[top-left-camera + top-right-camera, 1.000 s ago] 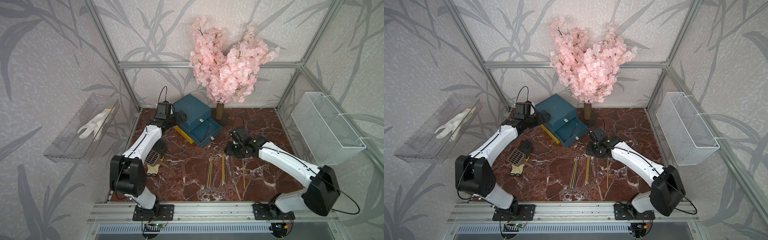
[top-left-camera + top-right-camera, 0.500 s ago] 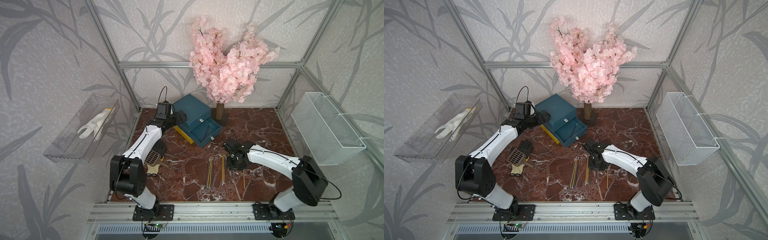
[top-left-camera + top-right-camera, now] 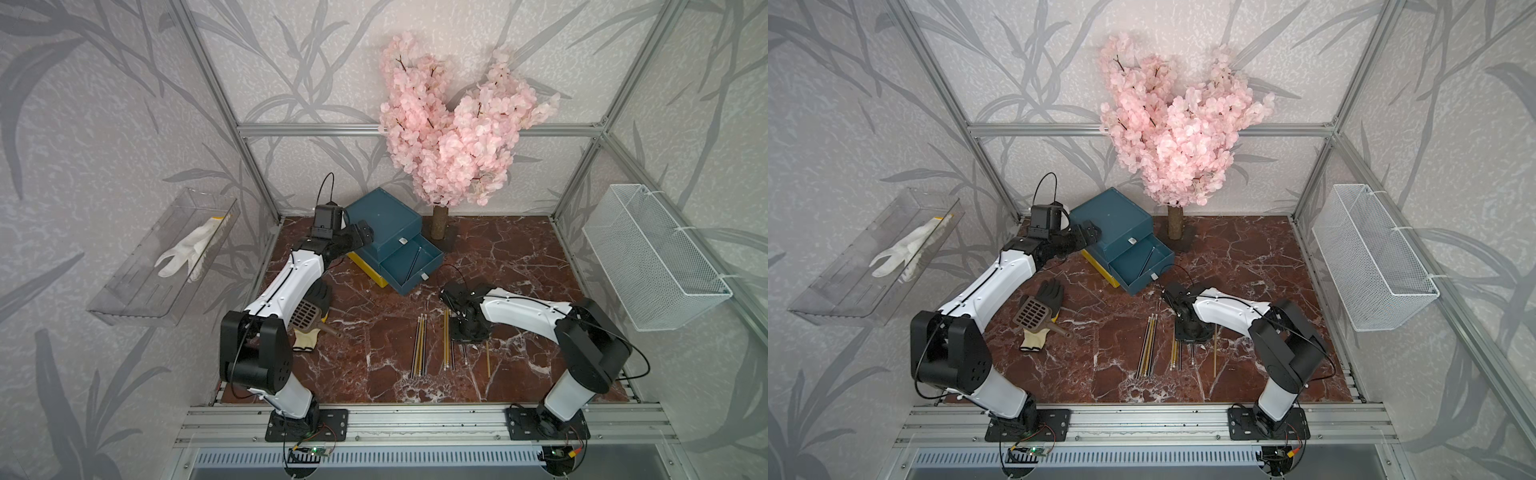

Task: Please place the pencils in the drawer according to their color
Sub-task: Pick up the pencil from the center of the board.

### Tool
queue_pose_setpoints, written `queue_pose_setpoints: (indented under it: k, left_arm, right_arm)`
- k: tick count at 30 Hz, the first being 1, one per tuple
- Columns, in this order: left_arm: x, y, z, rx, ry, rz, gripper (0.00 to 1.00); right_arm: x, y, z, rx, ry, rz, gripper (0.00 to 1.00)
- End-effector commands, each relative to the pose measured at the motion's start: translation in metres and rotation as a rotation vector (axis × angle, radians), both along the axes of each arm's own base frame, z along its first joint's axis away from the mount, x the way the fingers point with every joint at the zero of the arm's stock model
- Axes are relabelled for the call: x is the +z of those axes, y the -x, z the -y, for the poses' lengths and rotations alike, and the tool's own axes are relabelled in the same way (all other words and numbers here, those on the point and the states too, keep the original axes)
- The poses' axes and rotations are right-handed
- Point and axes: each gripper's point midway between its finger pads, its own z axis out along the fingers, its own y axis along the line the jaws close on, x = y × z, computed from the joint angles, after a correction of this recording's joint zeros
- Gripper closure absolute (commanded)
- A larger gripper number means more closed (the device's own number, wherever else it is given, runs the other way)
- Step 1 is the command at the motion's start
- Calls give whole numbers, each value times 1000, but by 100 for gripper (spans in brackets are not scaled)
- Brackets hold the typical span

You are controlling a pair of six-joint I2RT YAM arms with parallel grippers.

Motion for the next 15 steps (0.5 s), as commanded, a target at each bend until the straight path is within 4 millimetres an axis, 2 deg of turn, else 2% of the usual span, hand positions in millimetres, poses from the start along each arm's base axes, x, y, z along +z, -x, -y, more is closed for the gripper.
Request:
queue_pose_setpoints:
  k: [1,5,13,15]
  left_arm:
    - [-64,33,-6,-23,-78,-231,0]
    - [-64,33,-6,-23,-79,-231,0]
    - [-65,34,-7,-21,-81,-231,0]
    - [-65,34,-7,-21,-79,-233,0]
  right_arm:
    - [-8,-2,2,20,32,-6,73]
    - [-17,1,5,24,54,-30,77]
    - [-29,12,7,0,40,-63,100]
    - [-28,15,8,-4,33,-66,100]
